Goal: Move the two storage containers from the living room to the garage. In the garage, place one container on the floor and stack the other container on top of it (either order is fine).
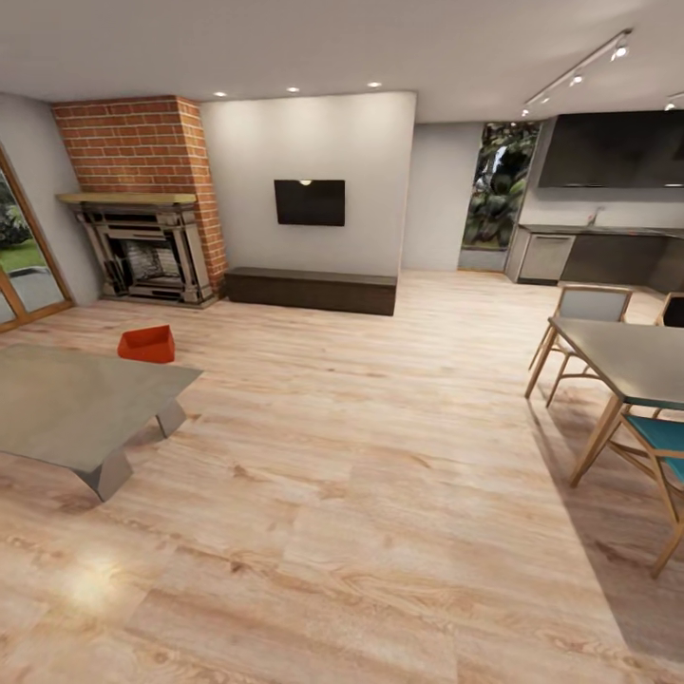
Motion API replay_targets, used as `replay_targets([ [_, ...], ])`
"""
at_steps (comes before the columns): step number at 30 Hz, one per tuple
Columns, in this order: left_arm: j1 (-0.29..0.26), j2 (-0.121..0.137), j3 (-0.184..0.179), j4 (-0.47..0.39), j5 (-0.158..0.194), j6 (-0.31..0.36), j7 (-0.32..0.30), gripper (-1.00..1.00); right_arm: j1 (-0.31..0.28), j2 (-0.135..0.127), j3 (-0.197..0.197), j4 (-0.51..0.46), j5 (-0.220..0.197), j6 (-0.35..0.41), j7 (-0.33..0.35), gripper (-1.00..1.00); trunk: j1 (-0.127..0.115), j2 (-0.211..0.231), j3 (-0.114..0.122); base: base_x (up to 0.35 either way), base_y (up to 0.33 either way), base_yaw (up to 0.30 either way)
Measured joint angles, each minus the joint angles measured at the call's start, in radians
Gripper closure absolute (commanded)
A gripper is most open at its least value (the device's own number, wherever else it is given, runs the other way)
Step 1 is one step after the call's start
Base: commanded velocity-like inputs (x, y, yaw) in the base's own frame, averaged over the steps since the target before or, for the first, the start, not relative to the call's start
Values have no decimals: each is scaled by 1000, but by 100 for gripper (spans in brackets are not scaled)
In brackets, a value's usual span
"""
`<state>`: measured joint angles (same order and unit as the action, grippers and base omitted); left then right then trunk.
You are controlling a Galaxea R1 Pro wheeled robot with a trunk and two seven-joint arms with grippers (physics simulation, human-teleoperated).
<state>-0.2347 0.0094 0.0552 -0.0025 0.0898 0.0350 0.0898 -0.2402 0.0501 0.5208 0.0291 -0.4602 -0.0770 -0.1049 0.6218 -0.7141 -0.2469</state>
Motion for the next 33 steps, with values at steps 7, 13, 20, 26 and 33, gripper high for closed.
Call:
replay_targets([
  [7, 10, -1, 0, 1, 1, -17, 0, -100, 3, 0, 0, 0, -1, 1, 0, -100, 0, 0, 0, 323, 0, 0],
  [13, 22, -1, 0, 1, 4, -46, -11, -100, 5, 1, 0, 0, -1, 1, 0, -100, 0, 0, 0, 323, 0, 0],
  [20, 24, 1, 0, 1, 5, -47, -37, -100, 8, 0, 0, 0, -2, 0, 0, -100, 0, 0, 0, 324, 0, 0],
  [26, 24, 1, 0, 0, 6, -49, -38, -100, 14, -1, 0, 0, -1, 2, 0, -100, 0, 0, 0, 325, 0, 0],
  [33, 24, 1, 0, 0, 5, -48, -39, -100, 14, -2, 0, 0, -1, 3, 0, -100, 0, 0, 0, 325, 0, 0],
])
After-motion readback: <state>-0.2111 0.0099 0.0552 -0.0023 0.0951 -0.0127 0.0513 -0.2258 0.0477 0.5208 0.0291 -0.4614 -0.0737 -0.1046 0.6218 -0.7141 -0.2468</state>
